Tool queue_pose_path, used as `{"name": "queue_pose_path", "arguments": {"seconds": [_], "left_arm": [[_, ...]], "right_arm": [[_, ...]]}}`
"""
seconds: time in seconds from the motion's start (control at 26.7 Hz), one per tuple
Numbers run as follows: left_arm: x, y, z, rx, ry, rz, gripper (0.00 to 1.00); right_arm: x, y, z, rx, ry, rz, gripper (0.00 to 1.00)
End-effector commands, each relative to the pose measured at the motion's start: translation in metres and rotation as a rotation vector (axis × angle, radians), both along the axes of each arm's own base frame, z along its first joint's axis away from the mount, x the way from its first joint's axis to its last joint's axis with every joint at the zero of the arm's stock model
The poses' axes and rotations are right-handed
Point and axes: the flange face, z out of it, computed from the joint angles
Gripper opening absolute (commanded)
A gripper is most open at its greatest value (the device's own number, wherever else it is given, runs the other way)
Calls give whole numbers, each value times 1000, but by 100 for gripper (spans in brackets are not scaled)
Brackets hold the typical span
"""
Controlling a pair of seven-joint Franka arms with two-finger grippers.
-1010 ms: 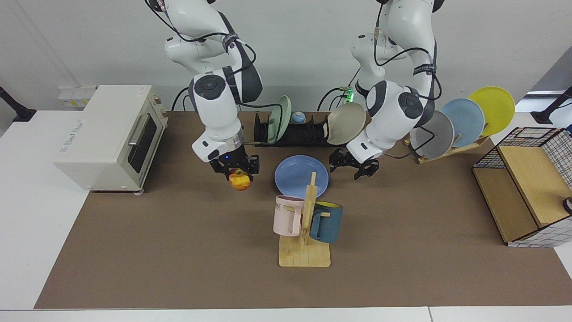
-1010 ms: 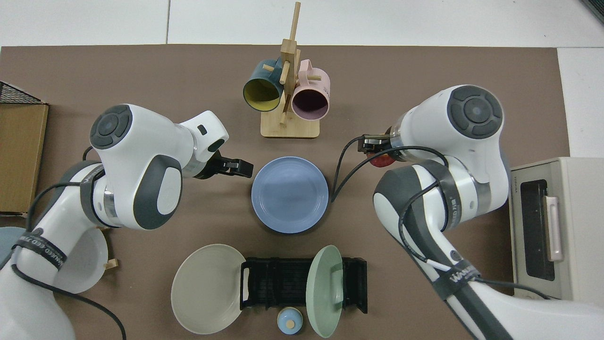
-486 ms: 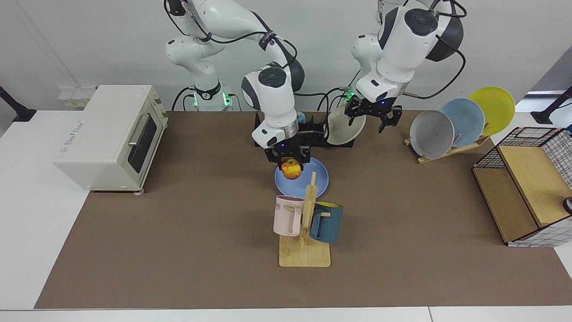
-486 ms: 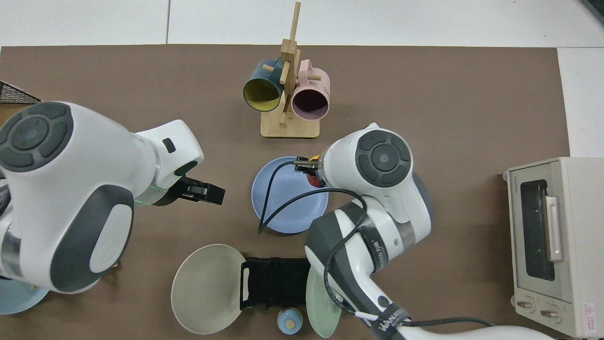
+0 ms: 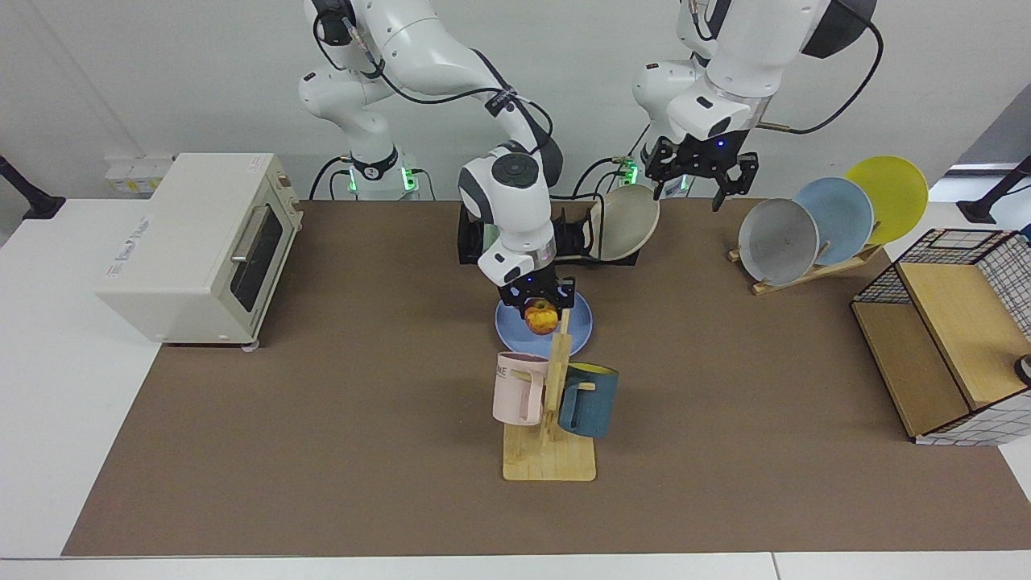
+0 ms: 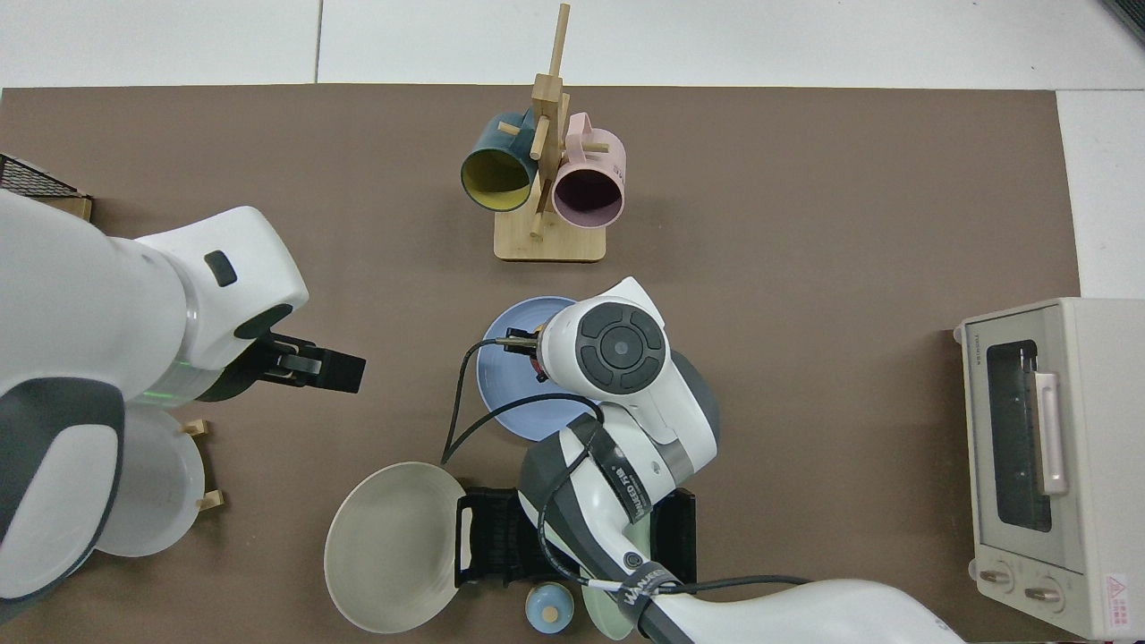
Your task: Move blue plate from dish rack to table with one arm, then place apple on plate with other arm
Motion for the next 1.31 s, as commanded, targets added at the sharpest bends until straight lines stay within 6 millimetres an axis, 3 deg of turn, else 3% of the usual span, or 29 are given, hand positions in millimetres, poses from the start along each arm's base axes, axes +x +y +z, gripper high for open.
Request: {"name": "queue_pose_path", "arguments": {"seconds": [0.0,0.3,0.37,0.41,0.45,0.56,0.79,0.97,1.09,1.27], "left_arm": [[23,4,6,-1,8,3,100],[34,5,18,-1,43,0,100],[29,4,18,3,47,-4,100],[27,5,16,5,54,-4,100],[25,6,17,8,57,-3,100],[23,10,20,10,55,5,100],[18,15,22,18,74,13,100],[17,15,20,20,78,13,100],[17,15,22,19,72,16,100],[12,17,34,17,45,18,100]], "right_arm": [[-6,1,-9,7,-19,2,0],[-9,-2,-14,-2,-7,3,1],[-11,1,-17,-2,-4,3,13],[-11,1,-17,-1,-4,2,20],[-11,0,-17,-1,-4,-1,34],[-12,1,-17,1,0,-11,99],[-8,1,-11,4,-5,-13,100],[5,-21,13,-11,-22,-37,100],[26,-56,46,-71,-58,-37,100],[45,-139,110,-140,-70,52,100]]}}
